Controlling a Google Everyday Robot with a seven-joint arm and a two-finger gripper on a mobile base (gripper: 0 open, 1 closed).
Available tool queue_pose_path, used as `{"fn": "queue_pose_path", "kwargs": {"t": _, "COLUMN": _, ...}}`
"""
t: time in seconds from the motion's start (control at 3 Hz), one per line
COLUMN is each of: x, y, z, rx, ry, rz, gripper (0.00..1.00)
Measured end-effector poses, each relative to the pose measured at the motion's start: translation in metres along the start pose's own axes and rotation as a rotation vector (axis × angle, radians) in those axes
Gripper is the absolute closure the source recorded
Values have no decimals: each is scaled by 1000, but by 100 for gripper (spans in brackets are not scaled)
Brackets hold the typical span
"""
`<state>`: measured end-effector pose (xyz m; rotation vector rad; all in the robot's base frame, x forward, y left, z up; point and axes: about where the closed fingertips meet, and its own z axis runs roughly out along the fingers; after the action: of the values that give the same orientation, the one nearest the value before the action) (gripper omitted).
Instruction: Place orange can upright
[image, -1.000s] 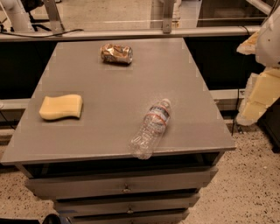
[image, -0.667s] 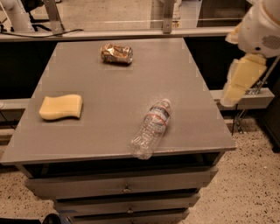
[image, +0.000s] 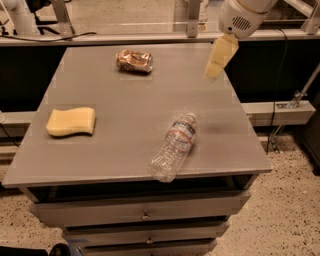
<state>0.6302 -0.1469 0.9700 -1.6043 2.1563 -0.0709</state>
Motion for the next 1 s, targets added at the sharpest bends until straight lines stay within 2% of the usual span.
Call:
{"fn": "queue_pose_path", "kwargs": {"t": 0.33, "x": -51, "y": -27, "z": 42, "rx": -14, "ry": -50, "rz": 19, "gripper": 0}}
{"fn": "queue_pose_path", "kwargs": {"t": 0.67, "x": -102, "y": -37, "z": 82, "rx": -39, "ry": -103, "rz": 27, "gripper": 0}}
{"fn": "queue_pose_path", "kwargs": {"t": 1.0, "x": -140, "y": -44, "z": 106, "rx": -20, "ry": -150, "rz": 43, "gripper": 0}}
